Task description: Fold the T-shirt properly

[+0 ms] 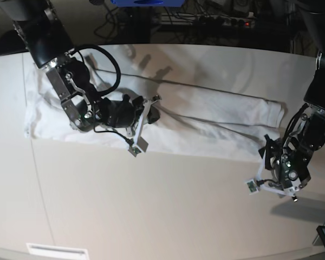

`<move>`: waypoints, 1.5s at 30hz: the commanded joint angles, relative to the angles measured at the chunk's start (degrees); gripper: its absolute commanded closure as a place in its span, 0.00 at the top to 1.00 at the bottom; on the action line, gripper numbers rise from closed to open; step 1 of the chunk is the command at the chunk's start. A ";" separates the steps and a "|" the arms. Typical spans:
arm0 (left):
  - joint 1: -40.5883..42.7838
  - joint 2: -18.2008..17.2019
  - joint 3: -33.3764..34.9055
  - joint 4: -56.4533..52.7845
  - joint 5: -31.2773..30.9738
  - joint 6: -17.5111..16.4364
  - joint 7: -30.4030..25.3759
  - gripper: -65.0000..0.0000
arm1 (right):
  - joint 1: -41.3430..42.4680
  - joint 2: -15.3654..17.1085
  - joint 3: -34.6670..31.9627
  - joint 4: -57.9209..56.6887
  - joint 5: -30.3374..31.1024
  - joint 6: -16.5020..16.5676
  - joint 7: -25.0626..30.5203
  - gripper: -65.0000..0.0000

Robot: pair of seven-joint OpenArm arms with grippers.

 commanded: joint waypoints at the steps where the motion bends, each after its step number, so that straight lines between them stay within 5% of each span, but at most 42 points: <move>1: -1.77 -1.13 0.65 0.82 3.06 -2.18 0.03 0.62 | 1.28 -0.01 0.34 0.76 0.70 0.16 0.92 0.04; 2: -1.77 -1.13 1.71 0.82 5.26 -4.69 -0.76 0.62 | 1.28 0.08 0.34 0.76 0.70 0.16 1.01 0.04; 11: 4.56 -0.87 2.76 0.90 21.52 -4.69 -7.44 0.62 | 1.54 0.25 0.34 0.76 0.70 0.16 1.01 0.04; 34: 6.58 4.58 3.29 0.38 21.70 -4.69 -10.08 0.61 | 1.63 -0.19 3.86 -2.76 0.88 0.16 0.92 0.04; 40: 8.87 4.49 3.20 -0.94 22.23 -4.69 -9.99 0.27 | 1.63 -0.27 3.86 -2.76 0.97 0.16 0.92 0.04; 45: 8.87 4.49 3.29 -2.88 21.79 -4.69 -9.99 0.20 | 1.63 -0.27 3.68 -2.76 1.05 0.16 0.92 0.04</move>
